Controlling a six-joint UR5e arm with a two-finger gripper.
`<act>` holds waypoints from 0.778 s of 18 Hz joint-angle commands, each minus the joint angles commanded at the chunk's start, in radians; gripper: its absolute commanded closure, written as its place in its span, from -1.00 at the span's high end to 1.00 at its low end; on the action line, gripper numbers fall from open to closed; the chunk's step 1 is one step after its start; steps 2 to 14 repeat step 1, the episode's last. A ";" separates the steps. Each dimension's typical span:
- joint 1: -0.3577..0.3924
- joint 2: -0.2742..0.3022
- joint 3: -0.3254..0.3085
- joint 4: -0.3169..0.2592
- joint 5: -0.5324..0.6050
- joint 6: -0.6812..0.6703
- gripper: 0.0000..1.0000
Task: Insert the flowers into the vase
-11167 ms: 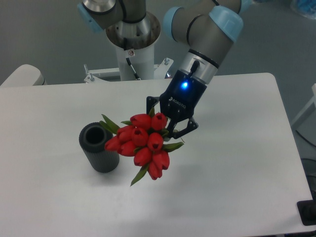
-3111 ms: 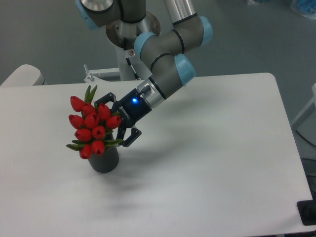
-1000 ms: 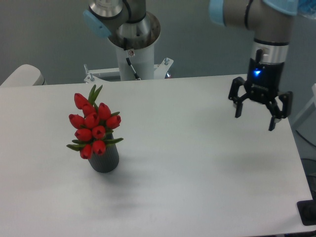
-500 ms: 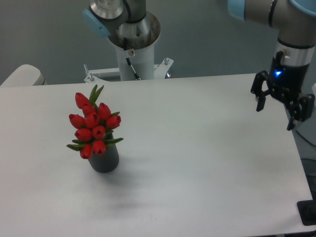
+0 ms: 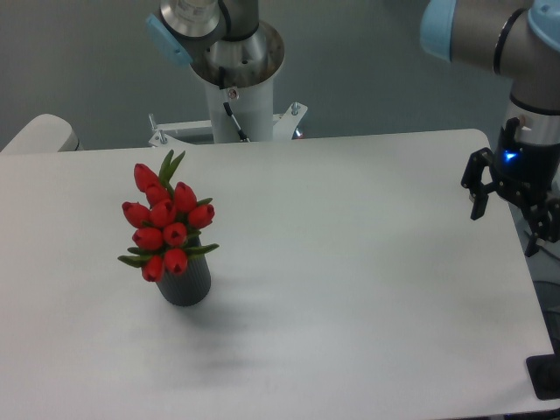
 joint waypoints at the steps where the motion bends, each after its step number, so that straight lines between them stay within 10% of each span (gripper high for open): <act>1: -0.002 0.000 0.000 0.000 0.000 0.000 1.00; 14: -0.002 0.000 0.000 0.000 0.000 0.000 1.00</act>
